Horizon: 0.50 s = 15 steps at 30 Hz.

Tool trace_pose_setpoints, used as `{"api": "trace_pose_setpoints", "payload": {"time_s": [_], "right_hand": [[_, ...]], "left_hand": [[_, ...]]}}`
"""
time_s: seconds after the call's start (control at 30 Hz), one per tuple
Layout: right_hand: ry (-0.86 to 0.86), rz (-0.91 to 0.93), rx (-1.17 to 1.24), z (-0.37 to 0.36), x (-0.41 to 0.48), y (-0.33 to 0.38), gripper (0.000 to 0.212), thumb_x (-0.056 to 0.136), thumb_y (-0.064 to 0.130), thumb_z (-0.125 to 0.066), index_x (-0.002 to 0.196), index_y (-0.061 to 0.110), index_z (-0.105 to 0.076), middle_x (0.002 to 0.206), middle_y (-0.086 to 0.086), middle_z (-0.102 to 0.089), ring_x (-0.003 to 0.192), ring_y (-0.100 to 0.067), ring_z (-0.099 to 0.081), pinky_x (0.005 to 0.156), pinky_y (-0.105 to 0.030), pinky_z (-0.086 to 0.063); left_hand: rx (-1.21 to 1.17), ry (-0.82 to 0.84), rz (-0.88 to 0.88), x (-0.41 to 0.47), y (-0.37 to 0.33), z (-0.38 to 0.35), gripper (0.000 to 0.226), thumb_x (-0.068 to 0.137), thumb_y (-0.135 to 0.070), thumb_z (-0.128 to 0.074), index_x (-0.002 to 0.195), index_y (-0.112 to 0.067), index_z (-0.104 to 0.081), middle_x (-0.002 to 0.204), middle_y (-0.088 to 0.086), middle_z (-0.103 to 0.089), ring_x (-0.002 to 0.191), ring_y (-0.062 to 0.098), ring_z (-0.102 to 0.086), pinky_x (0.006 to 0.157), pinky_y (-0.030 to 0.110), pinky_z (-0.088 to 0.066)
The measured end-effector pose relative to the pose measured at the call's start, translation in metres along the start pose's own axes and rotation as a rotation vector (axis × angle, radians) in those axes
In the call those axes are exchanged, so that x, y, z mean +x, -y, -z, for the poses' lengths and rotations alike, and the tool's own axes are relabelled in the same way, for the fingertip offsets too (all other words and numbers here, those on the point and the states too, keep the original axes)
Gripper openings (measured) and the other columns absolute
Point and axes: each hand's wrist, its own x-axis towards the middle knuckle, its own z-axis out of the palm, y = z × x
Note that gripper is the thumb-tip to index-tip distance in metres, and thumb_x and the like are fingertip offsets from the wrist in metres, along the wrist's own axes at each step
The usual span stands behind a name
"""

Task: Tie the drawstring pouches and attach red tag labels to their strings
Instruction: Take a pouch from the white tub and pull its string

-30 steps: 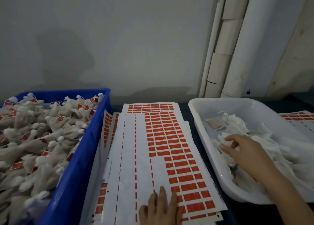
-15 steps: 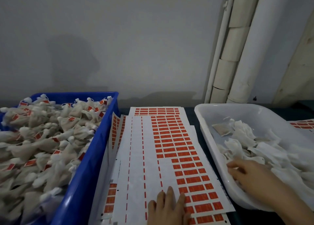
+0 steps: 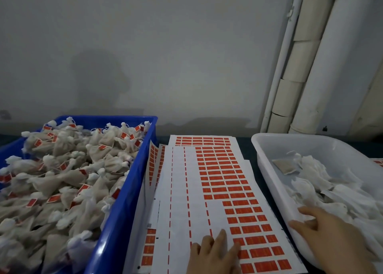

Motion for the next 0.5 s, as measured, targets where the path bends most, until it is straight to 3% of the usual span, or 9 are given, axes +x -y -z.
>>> {"api": "trace_pose_setpoints", "payload": {"time_s": [0.03,0.07,0.1,0.13,0.2,0.23,0.33,0.4,0.5], "right_hand": [[-0.011,-0.004,0.029,0.000,0.001,0.000,0.042,0.077,0.030,-0.067,0.116,0.017,-0.055,0.094,-0.006,-0.067,0.085,-0.024,-0.058,0.084,-0.032,-0.040],[-0.021,-0.015,0.063,-0.001,0.002,-0.002,0.043,0.075,0.026,-0.070,0.114,0.015,-0.057,0.083,-0.004,-0.063,0.078,-0.023,-0.054,0.081,-0.032,-0.039],[-0.031,-0.025,0.110,-0.001,0.003,-0.005,0.043,0.073,0.021,-0.073,0.112,0.013,-0.059,0.074,-0.002,-0.059,0.073,-0.021,-0.051,0.079,-0.032,-0.038],[-0.041,-0.034,0.152,-0.001,0.003,-0.008,0.041,0.071,0.015,-0.075,0.109,0.012,-0.061,0.069,0.000,-0.058,0.071,-0.021,-0.051,0.079,-0.031,-0.037],[-0.080,-0.036,0.235,-0.001,0.005,-0.019,0.033,0.068,0.004,-0.075,0.100,0.008,-0.067,0.063,-0.001,-0.063,0.071,-0.023,-0.053,0.081,-0.022,-0.037],[-0.093,-0.044,0.256,-0.001,0.007,-0.023,0.028,0.068,0.001,-0.074,0.094,0.008,-0.070,0.064,-0.001,-0.065,0.073,-0.026,-0.055,0.082,-0.018,-0.036],[-0.141,-0.039,0.232,-0.003,0.013,-0.035,0.015,0.070,0.000,-0.072,0.078,0.014,-0.073,0.072,-0.006,-0.064,0.082,-0.030,-0.058,0.086,-0.026,-0.038],[-0.223,-0.002,0.149,-0.005,0.019,-0.044,0.024,0.073,0.004,-0.069,0.066,0.027,-0.066,0.070,-0.009,-0.066,0.076,-0.031,-0.060,0.079,-0.024,-0.041],[-0.357,-0.011,0.087,-0.005,0.033,-0.059,0.024,0.080,0.013,-0.059,0.069,0.033,-0.053,0.076,-0.017,-0.068,0.076,-0.037,-0.060,0.077,-0.045,-0.048]], "left_hand": [[0.013,-0.030,0.015,0.000,-0.002,0.001,0.069,0.075,-0.074,-0.040,0.127,-0.043,-0.005,0.150,-0.006,-0.028,0.131,0.021,-0.036,0.103,0.060,-0.027],[0.034,-0.113,0.012,0.000,-0.002,0.002,0.076,0.065,-0.081,-0.043,0.124,-0.039,-0.019,0.137,-0.010,-0.049,0.115,0.018,-0.054,0.088,0.060,-0.043],[0.017,-0.141,0.050,-0.003,-0.004,0.005,0.081,0.053,-0.087,-0.045,0.116,-0.038,-0.033,0.113,-0.015,-0.066,0.091,0.009,-0.066,0.067,0.050,-0.055],[0.014,-0.226,0.044,-0.003,-0.005,0.004,0.084,0.042,-0.090,-0.047,0.107,-0.037,-0.041,0.090,-0.020,-0.072,0.069,0.001,-0.067,0.051,0.035,-0.057],[-0.015,-0.315,0.031,-0.003,-0.007,0.002,0.084,0.037,-0.091,-0.047,0.100,-0.036,-0.045,0.074,-0.023,-0.071,0.053,-0.004,-0.063,0.042,0.023,-0.052],[-0.046,-0.317,0.029,-0.003,-0.008,0.004,0.083,0.037,-0.091,-0.047,0.100,-0.037,-0.046,0.072,-0.023,-0.070,0.052,-0.004,-0.062,0.041,0.022,-0.051],[-0.021,-0.312,0.050,-0.003,-0.009,0.004,0.081,0.039,-0.090,-0.048,0.100,-0.037,-0.045,0.072,-0.023,-0.070,0.053,-0.003,-0.063,0.042,0.023,-0.052],[0.007,-0.308,0.095,-0.003,-0.005,0.004,0.079,0.040,-0.089,-0.049,0.100,-0.039,-0.049,0.080,-0.022,-0.073,0.063,0.001,-0.069,0.047,0.031,-0.056],[0.011,-0.138,0.152,-0.007,-0.007,0.005,0.079,0.041,-0.091,-0.047,0.103,-0.041,-0.053,0.094,-0.023,-0.073,0.080,0.005,-0.072,0.058,0.043,-0.058]]}}
